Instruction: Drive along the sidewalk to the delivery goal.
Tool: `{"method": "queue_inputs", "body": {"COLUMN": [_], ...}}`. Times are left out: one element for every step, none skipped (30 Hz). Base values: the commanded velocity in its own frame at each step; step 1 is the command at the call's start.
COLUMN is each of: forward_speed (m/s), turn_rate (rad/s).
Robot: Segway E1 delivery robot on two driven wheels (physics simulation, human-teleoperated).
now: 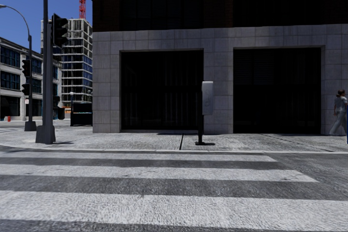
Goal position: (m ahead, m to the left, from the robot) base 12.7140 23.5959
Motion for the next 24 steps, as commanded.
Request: {"method": "queue_inputs", "body": {"forward_speed": [1.88, 1.88, 1.88, 1.88, 1.88, 1.88, 1.88, 1.88, 1.88, 1.88, 1.88, 1.88, 1.88, 1.88, 1.88, 1.88, 1.88, 1.88, 1.88, 1.88, 1.88, 1.88, 1.88, 1.88], "turn_rate": [0.0, 0.0, 0.0, 0.25, 0.54, 0.74, 0.81, 0.81, 0.83, 0.79, 0.3, 0.16, 0.08, 0.08, 0.06, 0.06, 0.06, 0.06, 0.06, 0.06, 0.06, 0.06, 0.06, 0.06]}}
